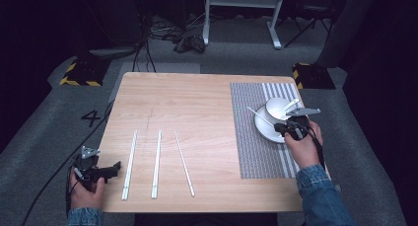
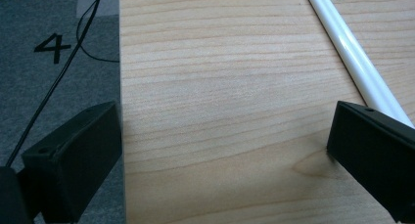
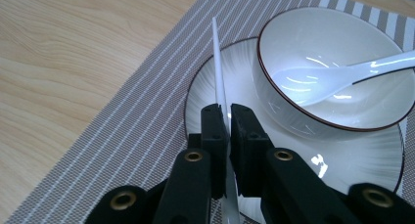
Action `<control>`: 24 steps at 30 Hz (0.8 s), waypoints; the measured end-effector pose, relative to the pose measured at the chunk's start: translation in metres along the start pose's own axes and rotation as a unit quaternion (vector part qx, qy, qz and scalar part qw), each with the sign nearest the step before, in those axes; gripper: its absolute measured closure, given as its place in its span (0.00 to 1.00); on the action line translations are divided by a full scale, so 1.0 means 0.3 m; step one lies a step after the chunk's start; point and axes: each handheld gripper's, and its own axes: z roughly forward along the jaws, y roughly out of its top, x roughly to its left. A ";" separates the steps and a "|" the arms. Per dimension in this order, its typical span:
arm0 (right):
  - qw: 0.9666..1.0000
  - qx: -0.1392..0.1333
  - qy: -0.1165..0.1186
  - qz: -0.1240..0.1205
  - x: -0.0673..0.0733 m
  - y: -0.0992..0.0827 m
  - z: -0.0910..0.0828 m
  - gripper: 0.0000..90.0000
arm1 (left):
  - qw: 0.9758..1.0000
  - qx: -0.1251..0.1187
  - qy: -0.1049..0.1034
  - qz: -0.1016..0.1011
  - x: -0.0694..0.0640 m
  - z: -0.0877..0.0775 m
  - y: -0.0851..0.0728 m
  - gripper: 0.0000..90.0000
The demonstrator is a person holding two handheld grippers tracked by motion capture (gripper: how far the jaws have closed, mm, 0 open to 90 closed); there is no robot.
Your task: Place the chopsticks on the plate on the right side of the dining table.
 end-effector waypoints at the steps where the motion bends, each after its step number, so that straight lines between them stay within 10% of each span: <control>1: 1.000 0.004 -0.001 0.000 -0.006 -0.005 0.008 0.95 | 1.000 0.000 -0.001 0.000 0.000 0.000 0.000 0.00; 24: 0.999 0.048 -0.015 0.021 -0.080 -0.047 0.141 0.94 | 1.000 0.001 -0.001 -0.001 0.001 0.000 0.000 0.00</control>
